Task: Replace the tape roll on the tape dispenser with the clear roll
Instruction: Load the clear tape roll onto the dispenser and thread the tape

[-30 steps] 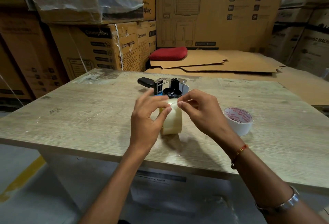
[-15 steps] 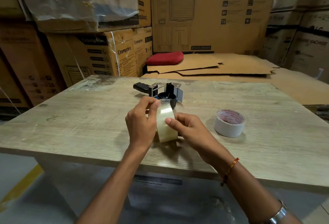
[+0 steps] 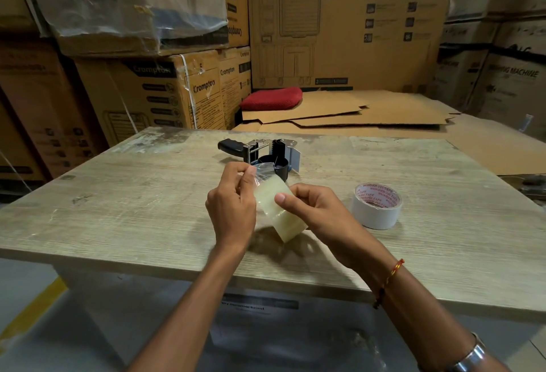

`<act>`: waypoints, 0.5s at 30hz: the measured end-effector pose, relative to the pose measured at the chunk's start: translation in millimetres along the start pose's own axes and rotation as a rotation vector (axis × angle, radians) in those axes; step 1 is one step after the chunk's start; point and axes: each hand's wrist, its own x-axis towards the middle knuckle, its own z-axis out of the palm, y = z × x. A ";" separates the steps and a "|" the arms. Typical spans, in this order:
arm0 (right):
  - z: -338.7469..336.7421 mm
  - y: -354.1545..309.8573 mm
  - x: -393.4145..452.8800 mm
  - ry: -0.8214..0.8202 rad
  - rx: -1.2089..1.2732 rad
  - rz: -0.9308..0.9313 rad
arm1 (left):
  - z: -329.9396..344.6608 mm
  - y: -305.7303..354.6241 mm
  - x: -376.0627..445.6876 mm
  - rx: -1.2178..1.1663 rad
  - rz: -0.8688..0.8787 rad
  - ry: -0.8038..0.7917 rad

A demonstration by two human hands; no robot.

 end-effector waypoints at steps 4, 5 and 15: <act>-11.1 0.3 0.8 0.047 -0.017 -0.011 | 0.3 -6.8 18.5 -0.184 -0.171 -0.150; -14.5 1.4 1.0 0.067 -0.013 -0.013 | 0.3 -9.7 25.1 -0.211 -0.195 -0.179; -42.8 8.1 5.1 0.237 0.167 -0.039 | 36.2 -49.3 70.6 0.232 -0.038 -0.560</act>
